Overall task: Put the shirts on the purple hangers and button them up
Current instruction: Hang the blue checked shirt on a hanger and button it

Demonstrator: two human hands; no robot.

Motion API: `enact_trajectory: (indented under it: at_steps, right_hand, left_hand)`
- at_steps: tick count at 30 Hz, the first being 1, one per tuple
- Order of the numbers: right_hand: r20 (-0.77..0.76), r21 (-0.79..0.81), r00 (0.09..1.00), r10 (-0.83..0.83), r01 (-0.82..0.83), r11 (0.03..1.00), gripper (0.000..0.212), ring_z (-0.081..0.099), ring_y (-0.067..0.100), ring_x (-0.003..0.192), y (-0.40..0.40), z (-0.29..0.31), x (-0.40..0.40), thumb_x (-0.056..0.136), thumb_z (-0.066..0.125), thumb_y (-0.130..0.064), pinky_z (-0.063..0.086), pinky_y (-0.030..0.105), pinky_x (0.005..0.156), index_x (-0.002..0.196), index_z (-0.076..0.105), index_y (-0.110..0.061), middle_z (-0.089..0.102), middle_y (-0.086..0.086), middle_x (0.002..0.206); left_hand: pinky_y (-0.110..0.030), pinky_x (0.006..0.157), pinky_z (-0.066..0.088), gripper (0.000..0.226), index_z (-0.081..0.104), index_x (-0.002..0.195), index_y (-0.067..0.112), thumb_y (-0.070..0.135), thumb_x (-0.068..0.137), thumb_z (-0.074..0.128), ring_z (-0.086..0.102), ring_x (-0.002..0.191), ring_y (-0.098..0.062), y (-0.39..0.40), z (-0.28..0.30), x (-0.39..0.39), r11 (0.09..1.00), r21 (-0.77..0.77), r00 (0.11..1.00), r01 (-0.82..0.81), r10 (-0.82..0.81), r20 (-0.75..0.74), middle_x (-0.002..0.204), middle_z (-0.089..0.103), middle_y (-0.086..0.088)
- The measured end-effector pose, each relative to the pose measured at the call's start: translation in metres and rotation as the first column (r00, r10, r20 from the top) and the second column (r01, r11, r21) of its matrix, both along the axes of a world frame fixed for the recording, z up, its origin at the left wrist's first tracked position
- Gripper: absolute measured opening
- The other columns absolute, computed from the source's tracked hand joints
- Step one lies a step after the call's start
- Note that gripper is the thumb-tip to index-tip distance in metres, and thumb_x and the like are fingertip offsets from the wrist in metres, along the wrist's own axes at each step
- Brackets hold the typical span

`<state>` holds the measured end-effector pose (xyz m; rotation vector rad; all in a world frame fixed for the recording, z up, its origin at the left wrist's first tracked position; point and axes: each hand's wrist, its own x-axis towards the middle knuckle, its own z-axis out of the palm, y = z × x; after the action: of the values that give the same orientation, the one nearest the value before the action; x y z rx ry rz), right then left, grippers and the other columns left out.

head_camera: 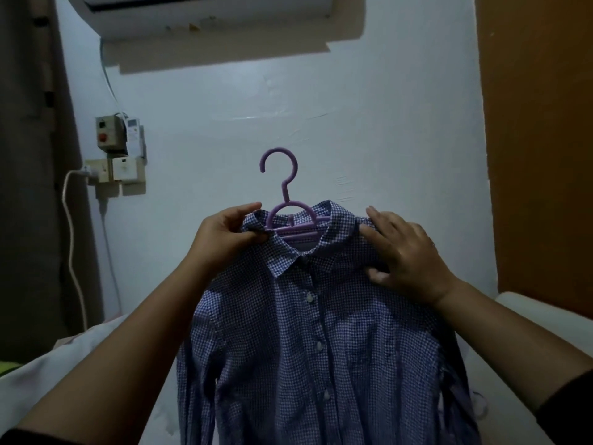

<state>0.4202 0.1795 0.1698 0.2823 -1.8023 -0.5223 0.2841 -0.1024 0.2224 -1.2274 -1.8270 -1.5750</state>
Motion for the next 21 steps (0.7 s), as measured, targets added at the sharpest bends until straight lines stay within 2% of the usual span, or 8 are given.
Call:
enact_trajectory:
  at_steps: [2,4,7,9,11,14,17,21]
  right_hand:
    - [0.035,0.017,0.998,-0.045,0.044,0.999,0.081,0.049,0.038,0.119,0.001,0.006,-0.002,0.075,0.055,-0.042,0.048,0.044,0.076,0.146,0.018,-0.03,0.04,0.019,0.143]
    - [0.073,0.017,0.993,-0.097,0.096,0.995,0.076,0.054,0.04,0.113,0.002,0.014,-0.002,0.076,0.052,-0.046,0.05,0.043,0.07,0.145,0.024,-0.031,0.044,0.021,0.141]
    - [0.125,-0.01,0.983,-0.132,0.134,0.991,0.079,0.055,0.039,0.109,0.006,0.025,-0.002,0.073,0.048,-0.051,0.051,0.044,0.07,0.145,0.02,-0.034,0.044,0.018,0.141]
    - [0.139,-0.036,0.982,-0.125,0.132,0.991,0.08,0.053,0.039,0.109,0.011,0.031,-0.001,0.072,0.048,-0.053,0.05,0.047,0.073,0.145,0.018,-0.036,0.041,0.016,0.143]
    - [0.143,-0.061,0.983,-0.11,0.12,0.991,0.078,0.051,0.038,0.112,0.015,0.036,-0.001,0.073,0.047,-0.053,0.049,0.05,0.076,0.144,0.018,-0.037,0.039,0.014,0.144]
    - [0.134,-0.082,0.985,-0.107,0.118,0.99,0.075,0.048,0.036,0.114,0.02,0.038,-0.001,0.074,0.047,-0.052,0.047,0.052,0.077,0.144,0.023,-0.035,0.037,0.011,0.144]
    - [0.113,-0.108,0.989,-0.095,0.107,0.988,0.075,0.039,0.029,0.116,0.019,0.038,-0.006,0.073,0.047,-0.051,0.045,0.052,0.079,0.143,0.028,-0.032,0.035,0.009,0.144]
    - [0.106,-0.152,0.993,-0.057,0.073,0.986,0.073,0.034,0.026,0.121,0.017,0.037,-0.017,0.075,0.046,-0.052,0.042,0.053,0.082,0.143,0.028,-0.031,0.037,0.009,0.146]
  left_hand:
    - [0.0,0.074,0.044,0.056,0.059,0.128,0.021,0.002,0.078,0.074,0.057,0.086,0.018,0.0,0.004,-0.001,1.0,-0.004,0.998,-0.027,0.027,-0.055,0.108,0.062,0.013]
    - [-0.006,0.082,0.044,0.056,0.053,0.135,0.024,0.012,0.084,0.071,0.057,0.092,0.014,-0.001,0.003,-0.004,0.992,-0.055,0.972,-0.111,0.097,-0.214,0.116,0.058,0.013]
    - [-0.024,0.092,0.046,0.066,0.042,0.143,0.028,0.055,0.086,0.059,0.052,0.109,-0.006,-0.004,-0.001,-0.013,0.916,-0.133,0.737,-0.379,0.213,-0.641,0.133,0.051,0.006]
    - [-0.036,0.096,0.047,0.088,0.036,0.147,0.026,0.078,0.077,0.047,0.053,0.117,-0.022,-0.007,-0.004,-0.025,0.846,-0.123,0.553,-0.518,0.222,-0.803,0.143,0.046,-0.004]
    - [-0.044,0.098,0.045,0.104,0.027,0.15,0.026,0.089,0.068,0.042,0.051,0.121,-0.03,-0.011,-0.007,-0.034,0.771,-0.115,0.459,-0.627,0.246,-0.854,0.149,0.039,-0.009]
    - [-0.046,0.092,0.049,0.104,0.027,0.149,0.026,0.085,0.065,0.045,0.052,0.117,-0.033,-0.014,-0.007,-0.042,0.716,-0.079,0.384,-0.694,0.275,-0.881,0.147,0.041,-0.01]
    - [-0.041,0.079,0.054,0.093,0.037,0.145,0.024,0.073,0.066,0.05,0.058,0.105,-0.033,-0.015,-0.001,-0.042,0.736,-0.036,0.363,-0.676,0.289,-0.886,0.14,0.05,-0.01]
    - [-0.038,0.073,0.054,0.091,0.04,0.143,0.024,0.072,0.065,0.049,0.059,0.101,-0.03,-0.021,0.004,-0.041,0.734,-0.022,0.35,-0.679,0.298,-0.888,0.137,0.053,-0.007]
